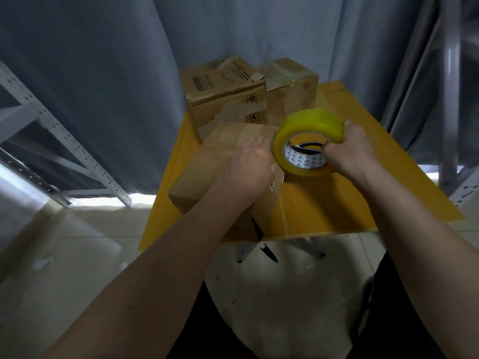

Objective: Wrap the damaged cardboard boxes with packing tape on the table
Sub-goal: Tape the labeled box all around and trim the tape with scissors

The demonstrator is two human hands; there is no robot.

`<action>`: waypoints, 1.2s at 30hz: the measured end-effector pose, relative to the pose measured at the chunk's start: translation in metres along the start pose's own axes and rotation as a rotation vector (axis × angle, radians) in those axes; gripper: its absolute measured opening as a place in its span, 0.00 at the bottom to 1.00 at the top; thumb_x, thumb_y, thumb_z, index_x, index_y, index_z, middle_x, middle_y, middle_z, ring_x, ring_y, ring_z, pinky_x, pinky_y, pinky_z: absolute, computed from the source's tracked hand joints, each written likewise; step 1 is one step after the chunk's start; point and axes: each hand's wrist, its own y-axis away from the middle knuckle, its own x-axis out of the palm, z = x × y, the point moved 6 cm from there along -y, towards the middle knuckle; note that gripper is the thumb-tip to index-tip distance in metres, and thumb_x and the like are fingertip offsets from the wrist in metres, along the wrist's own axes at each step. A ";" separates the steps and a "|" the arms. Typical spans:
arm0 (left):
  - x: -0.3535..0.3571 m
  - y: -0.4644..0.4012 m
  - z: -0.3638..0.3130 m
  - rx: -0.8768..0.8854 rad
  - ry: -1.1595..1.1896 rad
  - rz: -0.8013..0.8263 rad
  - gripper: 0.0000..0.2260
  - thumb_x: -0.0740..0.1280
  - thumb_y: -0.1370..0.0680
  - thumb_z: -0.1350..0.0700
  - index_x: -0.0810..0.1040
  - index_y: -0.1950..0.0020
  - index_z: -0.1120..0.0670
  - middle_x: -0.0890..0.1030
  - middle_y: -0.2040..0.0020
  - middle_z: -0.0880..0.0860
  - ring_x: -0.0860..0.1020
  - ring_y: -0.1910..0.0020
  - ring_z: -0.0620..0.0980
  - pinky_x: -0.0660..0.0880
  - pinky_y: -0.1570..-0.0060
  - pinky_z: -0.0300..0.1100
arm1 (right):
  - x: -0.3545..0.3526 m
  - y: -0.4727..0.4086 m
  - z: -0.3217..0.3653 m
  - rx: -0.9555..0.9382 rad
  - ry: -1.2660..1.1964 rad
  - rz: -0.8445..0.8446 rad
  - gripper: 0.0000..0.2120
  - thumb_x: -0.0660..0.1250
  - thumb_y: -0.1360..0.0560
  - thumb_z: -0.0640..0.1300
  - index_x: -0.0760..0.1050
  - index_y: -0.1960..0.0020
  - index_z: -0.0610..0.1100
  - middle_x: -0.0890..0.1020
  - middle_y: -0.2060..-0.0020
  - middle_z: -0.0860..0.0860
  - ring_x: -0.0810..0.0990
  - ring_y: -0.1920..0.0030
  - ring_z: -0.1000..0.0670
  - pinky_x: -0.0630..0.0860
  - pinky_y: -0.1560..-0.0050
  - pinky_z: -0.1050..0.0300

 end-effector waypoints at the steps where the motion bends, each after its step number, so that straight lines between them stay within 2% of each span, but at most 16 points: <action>1: -0.003 0.000 -0.002 0.018 0.001 -0.042 0.18 0.63 0.19 0.53 0.71 0.31 0.55 0.73 0.32 0.55 0.70 0.33 0.54 0.66 0.37 0.45 | 0.000 0.000 0.000 0.001 0.000 0.003 0.08 0.65 0.28 0.37 0.70 0.50 0.43 0.77 0.56 0.43 0.79 0.53 0.40 0.78 0.53 0.40; 3: -0.010 0.002 -0.004 0.037 0.019 -0.097 0.15 0.65 0.21 0.53 0.76 0.35 0.53 0.79 0.40 0.53 0.76 0.42 0.52 0.69 0.41 0.45 | 0.000 0.000 -0.001 0.011 -0.010 0.015 0.08 0.65 0.28 0.37 0.70 0.49 0.43 0.78 0.55 0.42 0.79 0.53 0.40 0.78 0.51 0.39; 5: -0.013 0.003 -0.003 0.033 0.018 -0.112 0.20 0.67 0.22 0.49 0.73 0.31 0.52 0.80 0.40 0.54 0.76 0.40 0.53 0.61 0.30 0.49 | 0.000 0.001 -0.002 0.016 -0.023 0.014 0.09 0.64 0.28 0.37 0.70 0.49 0.43 0.77 0.57 0.44 0.79 0.53 0.40 0.78 0.52 0.39; 6: -0.013 0.004 0.002 -0.026 -0.022 -0.079 0.29 0.68 0.24 0.43 0.68 0.26 0.52 0.76 0.34 0.57 0.72 0.33 0.55 0.51 0.26 0.53 | 0.002 0.002 -0.003 0.016 -0.036 0.012 0.09 0.64 0.29 0.37 0.70 0.49 0.43 0.77 0.57 0.44 0.79 0.53 0.40 0.78 0.52 0.40; 8: -0.009 0.008 0.025 -0.270 -0.109 0.108 0.49 0.65 0.31 0.29 0.50 0.20 0.54 0.53 0.21 0.62 0.51 0.22 0.61 0.40 0.28 0.65 | 0.006 0.002 -0.009 0.027 -0.097 0.003 0.11 0.65 0.28 0.38 0.70 0.47 0.43 0.77 0.55 0.44 0.79 0.52 0.41 0.78 0.52 0.40; 9: -0.008 0.009 0.036 -0.369 -0.121 0.212 0.55 0.63 0.35 0.24 0.45 0.20 0.53 0.44 0.21 0.63 0.44 0.22 0.64 0.39 0.31 0.69 | 0.008 0.003 -0.013 0.048 -0.149 -0.006 0.13 0.67 0.27 0.40 0.69 0.45 0.43 0.77 0.53 0.45 0.79 0.51 0.42 0.78 0.51 0.40; 11: -0.008 0.010 0.048 -0.439 -0.097 0.369 0.59 0.62 0.39 0.21 0.40 0.20 0.50 0.38 0.21 0.62 0.39 0.23 0.65 0.41 0.33 0.73 | 0.015 0.006 -0.023 0.098 -0.316 -0.053 0.20 0.71 0.27 0.47 0.67 0.40 0.43 0.77 0.49 0.46 0.78 0.49 0.45 0.77 0.52 0.47; 13: -0.009 0.009 0.052 -0.409 -0.069 0.443 0.60 0.63 0.41 0.21 0.39 0.21 0.48 0.37 0.21 0.61 0.39 0.23 0.64 0.43 0.32 0.72 | 0.031 0.014 -0.033 0.206 -0.577 -0.103 0.25 0.72 0.28 0.51 0.68 0.38 0.42 0.78 0.47 0.48 0.78 0.48 0.48 0.76 0.53 0.55; 14: -0.009 0.010 0.054 -0.382 -0.065 0.452 0.59 0.63 0.41 0.21 0.39 0.21 0.45 0.37 0.21 0.60 0.39 0.23 0.64 0.44 0.32 0.72 | 0.047 0.021 -0.038 0.287 -0.760 -0.080 0.26 0.72 0.28 0.50 0.69 0.35 0.41 0.79 0.45 0.47 0.79 0.46 0.48 0.77 0.50 0.54; 16: -0.006 0.012 0.056 -0.329 -0.063 0.434 0.54 0.61 0.41 0.20 0.39 0.23 0.37 0.37 0.21 0.59 0.38 0.23 0.63 0.44 0.32 0.72 | 0.089 0.035 -0.037 0.425 -1.136 0.068 0.24 0.70 0.26 0.47 0.70 0.32 0.42 0.80 0.41 0.44 0.80 0.42 0.45 0.78 0.41 0.49; 18: -0.004 0.015 0.059 -0.310 -0.061 0.389 0.48 0.60 0.39 0.20 0.42 0.25 0.30 0.38 0.21 0.57 0.39 0.23 0.62 0.44 0.32 0.72 | 0.118 0.047 -0.026 0.484 -1.289 0.217 0.23 0.68 0.24 0.48 0.71 0.32 0.42 0.80 0.40 0.44 0.79 0.39 0.45 0.75 0.36 0.48; 22: -0.005 0.011 0.061 -0.321 -0.048 0.338 0.48 0.62 0.41 0.20 0.45 0.25 0.29 0.42 0.20 0.55 0.41 0.22 0.61 0.45 0.32 0.72 | 0.132 0.047 -0.008 0.536 -1.353 0.313 0.24 0.63 0.23 0.56 0.74 0.33 0.43 0.81 0.41 0.44 0.79 0.39 0.44 0.72 0.34 0.47; 25: -0.003 0.010 0.062 -0.340 -0.040 0.479 0.57 0.63 0.47 0.18 0.39 0.26 0.30 0.35 0.21 0.54 0.35 0.23 0.62 0.41 0.32 0.73 | 0.128 0.045 -0.003 0.547 -1.343 0.331 0.24 0.61 0.22 0.58 0.76 0.36 0.43 0.83 0.44 0.44 0.81 0.43 0.45 0.76 0.40 0.49; 27: -0.005 0.008 0.063 -0.340 -0.034 0.507 0.57 0.66 0.47 0.20 0.38 0.26 0.30 0.35 0.21 0.52 0.35 0.23 0.62 0.43 0.31 0.72 | 0.129 0.047 0.001 0.548 -1.335 0.310 0.23 0.62 0.22 0.58 0.78 0.38 0.41 0.84 0.47 0.43 0.83 0.46 0.44 0.78 0.44 0.48; 32: -0.013 0.010 0.063 -0.315 0.007 0.306 0.49 0.69 0.42 0.25 0.51 0.25 0.30 0.41 0.21 0.46 0.45 0.23 0.58 0.51 0.33 0.67 | 0.127 0.048 -0.002 0.607 -1.349 0.190 0.22 0.64 0.23 0.55 0.76 0.35 0.43 0.82 0.42 0.43 0.80 0.42 0.44 0.76 0.38 0.47; 36: -0.020 0.013 0.064 -0.342 0.096 0.240 0.47 0.70 0.44 0.27 0.58 0.26 0.31 0.43 0.21 0.46 0.47 0.24 0.56 0.53 0.33 0.67 | 0.124 0.050 -0.001 0.589 -1.281 0.207 0.18 0.65 0.23 0.55 0.78 0.40 0.44 0.83 0.47 0.46 0.82 0.48 0.47 0.79 0.55 0.54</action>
